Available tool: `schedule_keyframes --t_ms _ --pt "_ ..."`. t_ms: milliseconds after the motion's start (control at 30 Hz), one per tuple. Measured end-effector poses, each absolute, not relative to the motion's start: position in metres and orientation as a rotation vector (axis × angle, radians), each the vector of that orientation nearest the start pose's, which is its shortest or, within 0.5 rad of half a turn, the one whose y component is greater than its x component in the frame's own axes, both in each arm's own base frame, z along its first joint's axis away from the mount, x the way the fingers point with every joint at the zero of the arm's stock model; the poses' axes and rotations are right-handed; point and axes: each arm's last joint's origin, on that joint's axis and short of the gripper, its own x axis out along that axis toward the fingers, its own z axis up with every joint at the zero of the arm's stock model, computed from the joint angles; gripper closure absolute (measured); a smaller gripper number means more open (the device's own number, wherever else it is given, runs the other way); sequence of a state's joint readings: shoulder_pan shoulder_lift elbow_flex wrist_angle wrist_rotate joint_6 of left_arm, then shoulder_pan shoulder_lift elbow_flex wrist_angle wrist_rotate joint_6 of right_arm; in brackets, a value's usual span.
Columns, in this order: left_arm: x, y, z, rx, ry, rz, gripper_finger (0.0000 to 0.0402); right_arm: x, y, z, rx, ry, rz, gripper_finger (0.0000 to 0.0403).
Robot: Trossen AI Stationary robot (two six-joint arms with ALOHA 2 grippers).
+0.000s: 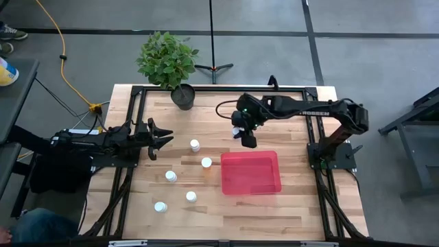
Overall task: Pick and place pill bottles into a basket
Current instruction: Put the white pill bottle into the pink bin
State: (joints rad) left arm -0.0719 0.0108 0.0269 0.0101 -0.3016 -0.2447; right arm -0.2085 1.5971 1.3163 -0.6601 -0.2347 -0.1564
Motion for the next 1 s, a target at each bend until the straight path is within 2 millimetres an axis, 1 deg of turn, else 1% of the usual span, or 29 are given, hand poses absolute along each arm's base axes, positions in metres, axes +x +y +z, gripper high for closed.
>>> schedule_keyframes --t_ms 400,567,833,1000 --pt "0.096 0.002 0.173 -0.248 -0.054 0.225 0.0238 0.333 -0.023 0.282 0.027 0.920 0.132 0.0251" --pt "0.096 0.002 0.173 -0.248 -0.054 0.225 0.0238 0.334 -0.008 0.282 0.040 0.924 0.167 0.0253" --pt "0.096 0.002 0.173 -0.248 -0.054 0.225 0.0238 0.334 0.012 0.282 0.070 0.934 0.180 0.0253" --pt "0.096 0.002 0.173 -0.248 -0.054 0.227 0.0238 0.333 0.023 0.281 0.043 0.937 0.158 0.0252"
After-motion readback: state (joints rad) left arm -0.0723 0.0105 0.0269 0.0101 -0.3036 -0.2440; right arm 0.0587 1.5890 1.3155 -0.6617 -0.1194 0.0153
